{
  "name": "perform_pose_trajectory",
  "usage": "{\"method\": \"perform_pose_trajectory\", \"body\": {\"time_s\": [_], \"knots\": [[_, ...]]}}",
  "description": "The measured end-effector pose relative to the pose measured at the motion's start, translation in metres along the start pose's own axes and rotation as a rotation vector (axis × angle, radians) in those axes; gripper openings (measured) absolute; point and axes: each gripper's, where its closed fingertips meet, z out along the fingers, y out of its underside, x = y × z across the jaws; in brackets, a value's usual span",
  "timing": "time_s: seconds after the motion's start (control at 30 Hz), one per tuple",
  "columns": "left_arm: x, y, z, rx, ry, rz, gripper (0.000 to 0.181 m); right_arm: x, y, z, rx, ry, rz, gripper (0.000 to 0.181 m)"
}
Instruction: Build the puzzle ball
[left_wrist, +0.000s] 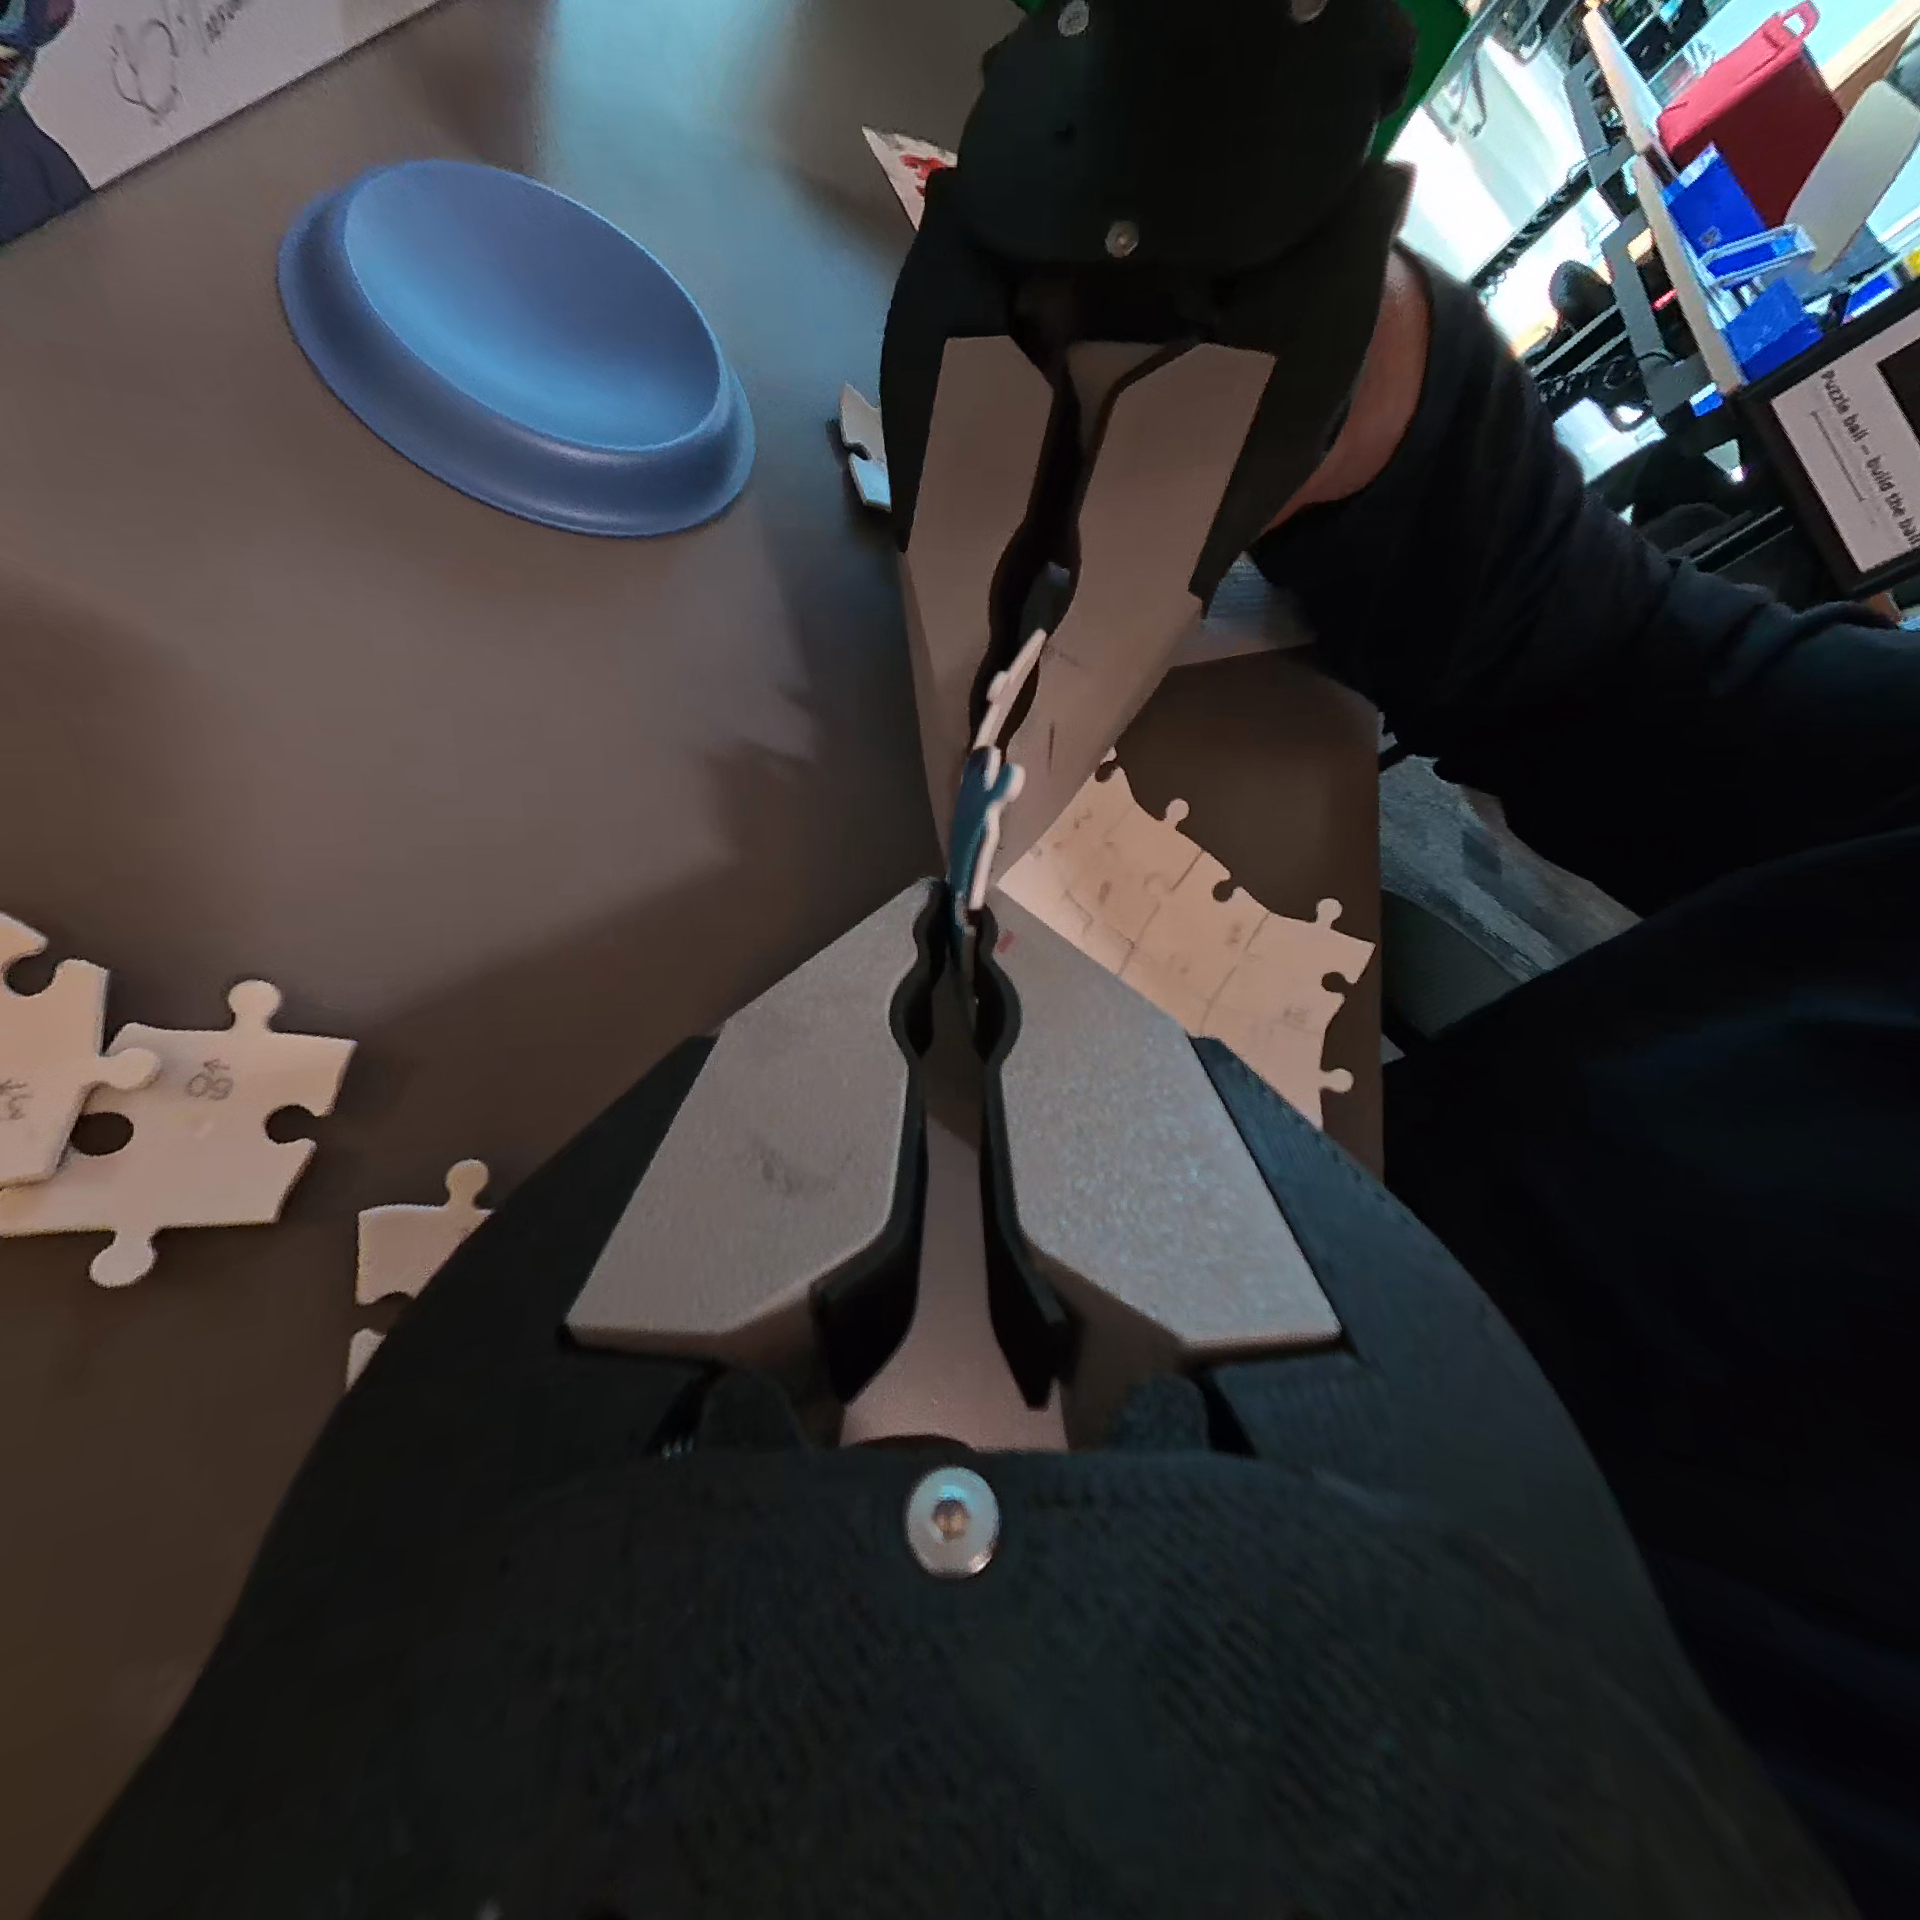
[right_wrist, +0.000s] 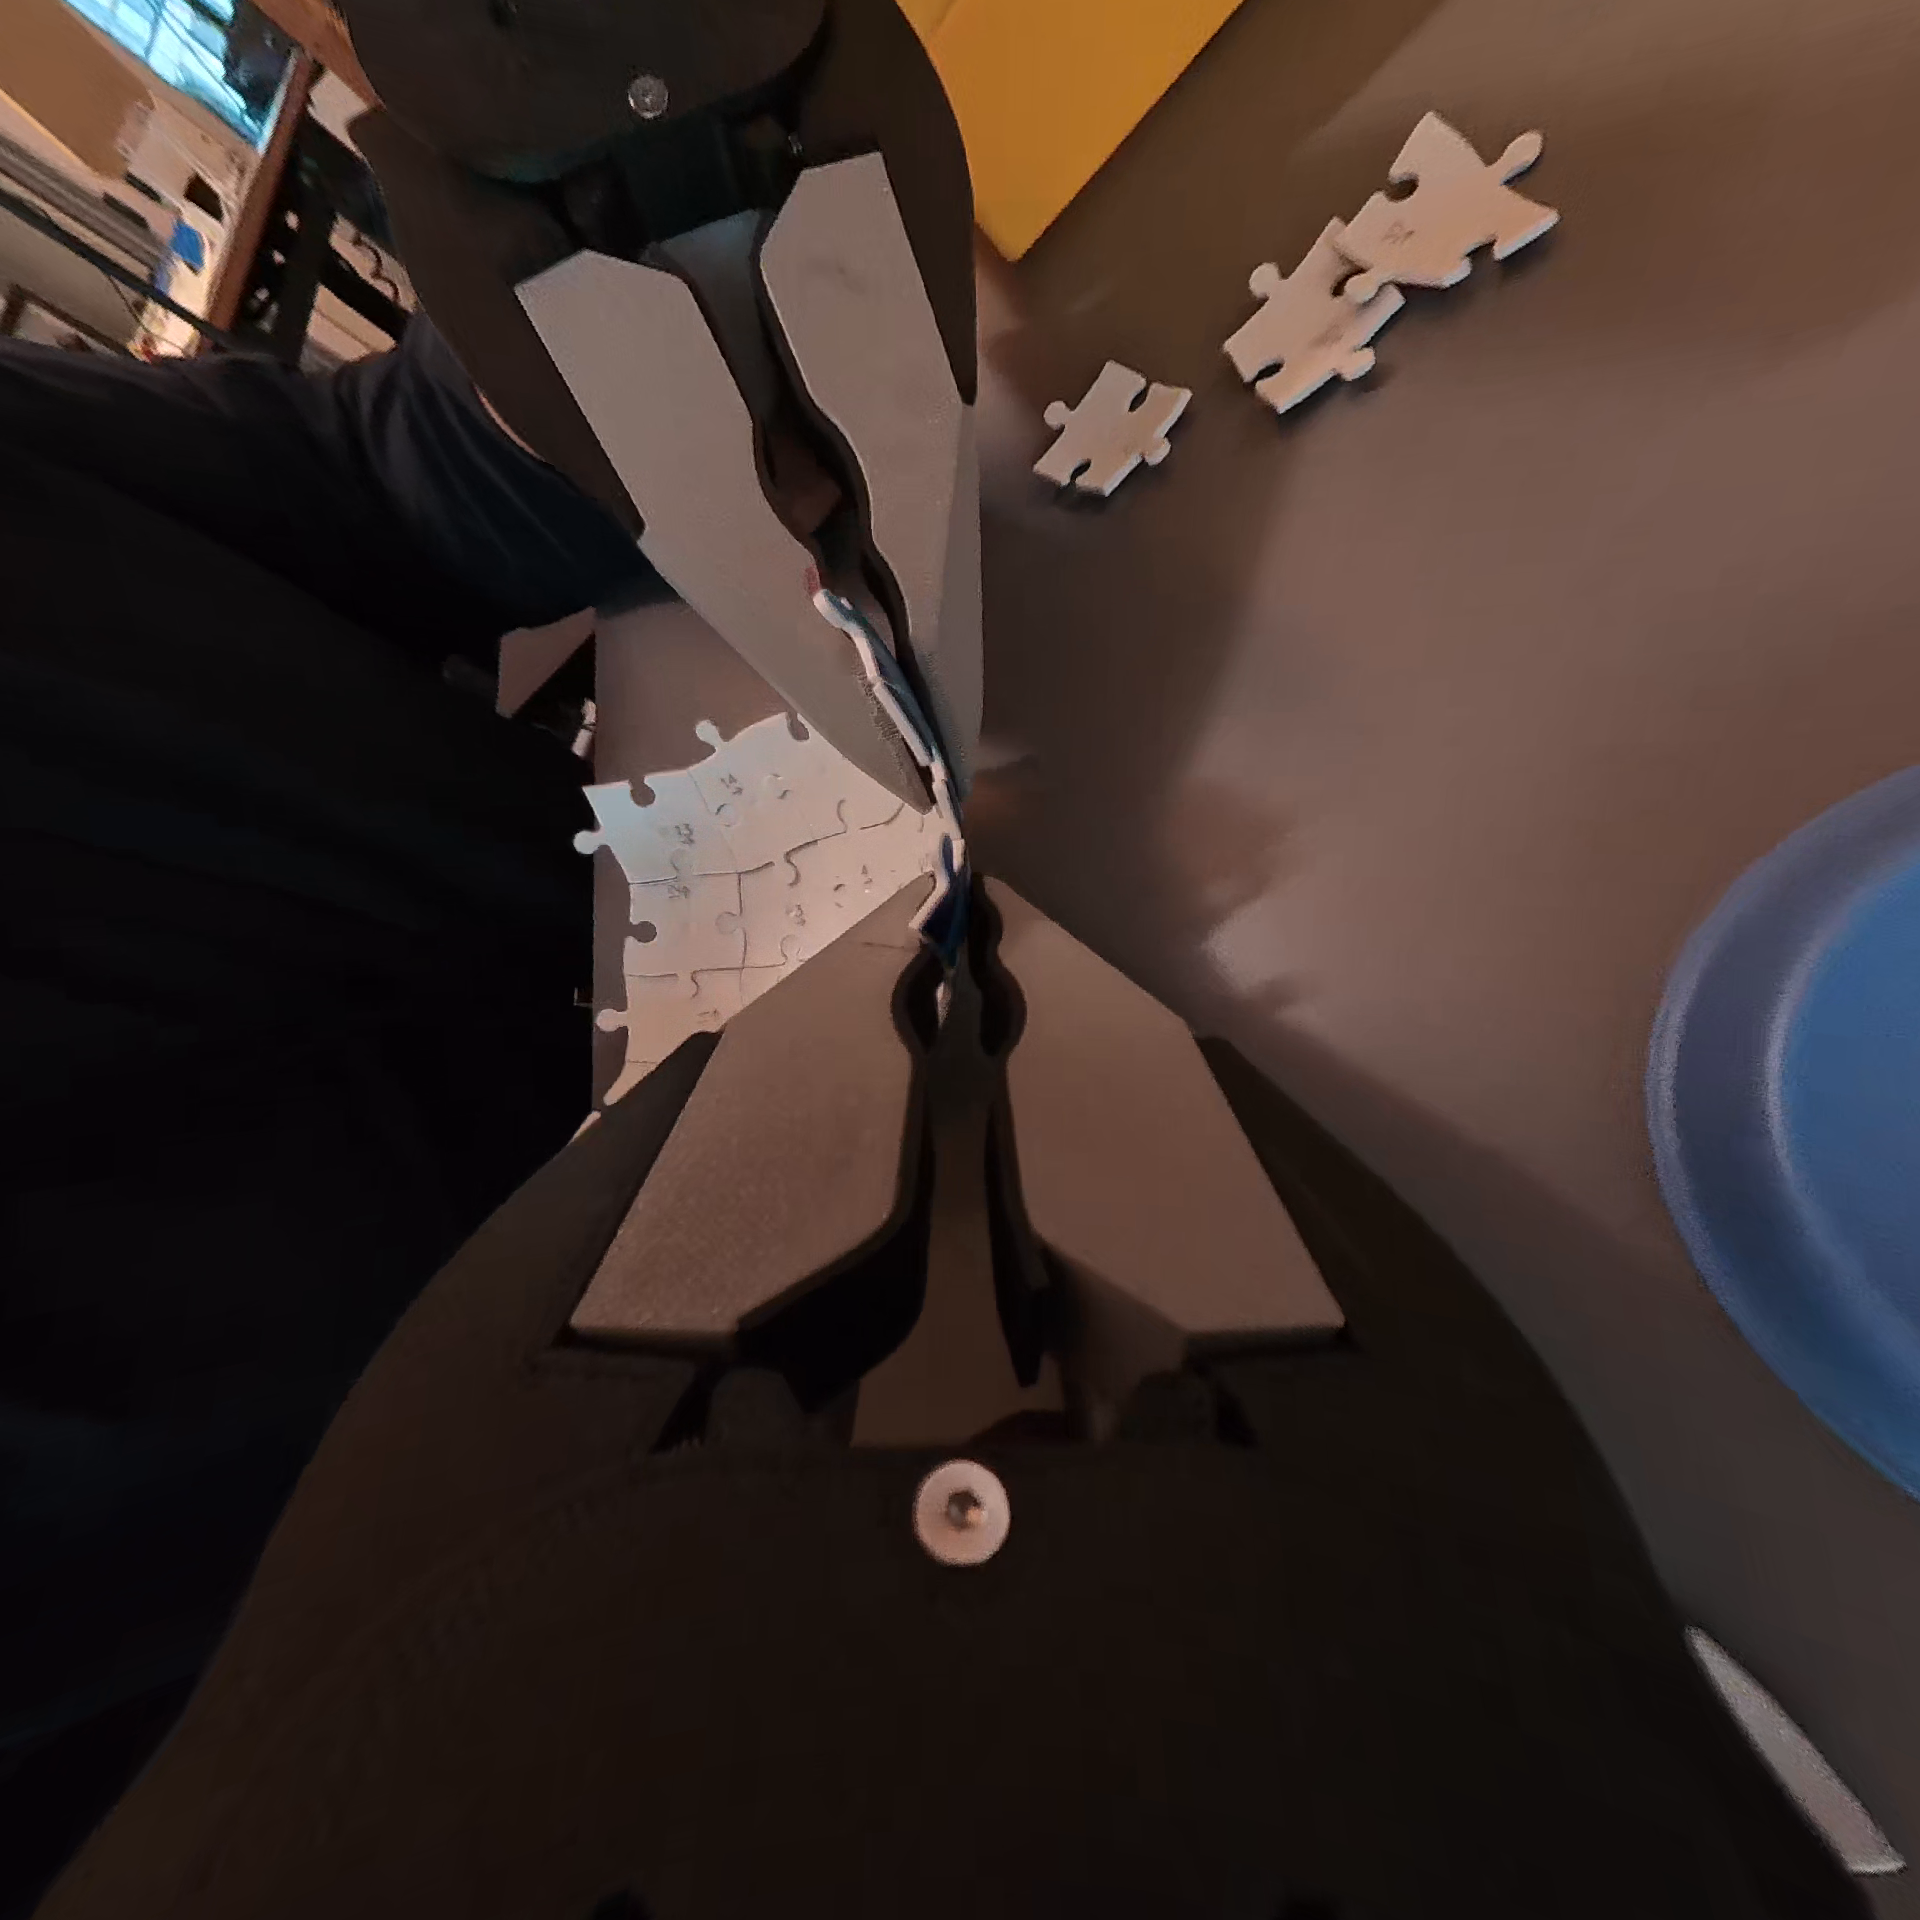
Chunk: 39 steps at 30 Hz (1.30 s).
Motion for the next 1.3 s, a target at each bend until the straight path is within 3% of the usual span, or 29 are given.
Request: {"method": "perform_pose_trajectory", "body": {"time_s": [0.37,0.7,0.97,1.13,1.3], "knots": [[0.002,-0.003,-0.002,0.021,0.033,0.000,0.000,-0.006,-0.004,-0.002,0.032,-0.044,-0.035,0.006],[0.001,-0.003,0.000,0.010,0.000,0.023,0.000,-0.001,0.010,-0.002,-0.067,0.023,-0.102,0.001],[0.004,0.002,-0.002,-0.012,0.040,0.002,0.000,-0.007,0.013,0.003,-0.099,-0.071,-0.008,0.000],[-0.006,-0.002,-0.006,0.013,-0.024,0.000,0.000,0.001,0.004,0.005,-0.024,-0.092,0.095,0.000],[-0.006,-0.005,-0.006,0.032,-0.008,-0.036,0.000,0.001,-0.005,0.002,0.023,-0.075,0.056,0.002]]}}
